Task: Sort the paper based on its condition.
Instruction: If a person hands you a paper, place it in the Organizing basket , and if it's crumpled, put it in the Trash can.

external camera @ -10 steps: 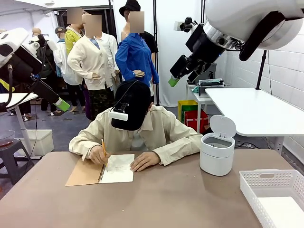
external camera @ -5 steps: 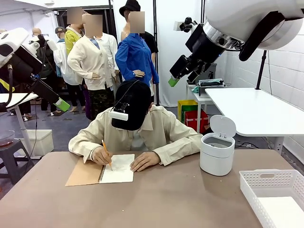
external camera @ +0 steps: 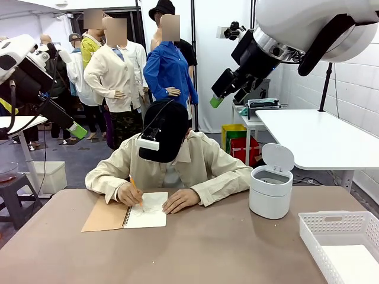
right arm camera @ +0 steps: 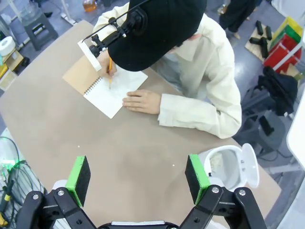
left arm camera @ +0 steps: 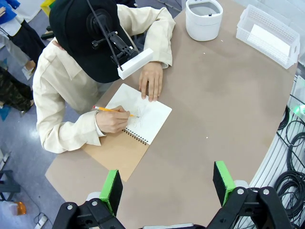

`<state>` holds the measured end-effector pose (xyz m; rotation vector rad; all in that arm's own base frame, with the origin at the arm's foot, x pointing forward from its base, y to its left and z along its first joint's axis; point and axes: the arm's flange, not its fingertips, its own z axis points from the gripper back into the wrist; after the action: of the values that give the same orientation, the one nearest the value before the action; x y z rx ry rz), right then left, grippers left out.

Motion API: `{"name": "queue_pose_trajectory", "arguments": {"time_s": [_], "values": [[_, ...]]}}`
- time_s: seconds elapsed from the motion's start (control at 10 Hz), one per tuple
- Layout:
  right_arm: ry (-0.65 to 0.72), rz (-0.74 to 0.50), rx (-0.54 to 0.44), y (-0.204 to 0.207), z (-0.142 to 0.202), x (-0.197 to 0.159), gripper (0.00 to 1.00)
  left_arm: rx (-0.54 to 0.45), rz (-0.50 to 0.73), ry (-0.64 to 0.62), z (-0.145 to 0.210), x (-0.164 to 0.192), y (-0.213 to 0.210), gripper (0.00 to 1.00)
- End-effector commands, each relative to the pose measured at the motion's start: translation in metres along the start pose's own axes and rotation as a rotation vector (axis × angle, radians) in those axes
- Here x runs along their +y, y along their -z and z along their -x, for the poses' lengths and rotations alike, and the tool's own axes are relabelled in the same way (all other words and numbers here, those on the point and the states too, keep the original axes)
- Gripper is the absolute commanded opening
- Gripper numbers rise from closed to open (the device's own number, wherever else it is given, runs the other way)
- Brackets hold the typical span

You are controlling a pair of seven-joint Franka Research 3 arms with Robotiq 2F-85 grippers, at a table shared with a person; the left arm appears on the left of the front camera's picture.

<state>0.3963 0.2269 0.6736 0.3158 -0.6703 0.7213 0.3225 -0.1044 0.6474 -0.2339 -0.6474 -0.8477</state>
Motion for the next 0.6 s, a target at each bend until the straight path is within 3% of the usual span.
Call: {"name": "queue_pose_trajectory", "arguments": {"time_s": [0.0,0.5], "values": [[0.000,0.000,0.000,0.000,0.000,0.000,1.00,-0.002,0.001,-0.001,0.001,0.001,-0.001,1.00],[-0.012,-0.070,-0.009,-0.005,-0.002,0.013,1.00,-0.002,0.001,-0.001,0.001,0.001,-0.001,1.00]]}}
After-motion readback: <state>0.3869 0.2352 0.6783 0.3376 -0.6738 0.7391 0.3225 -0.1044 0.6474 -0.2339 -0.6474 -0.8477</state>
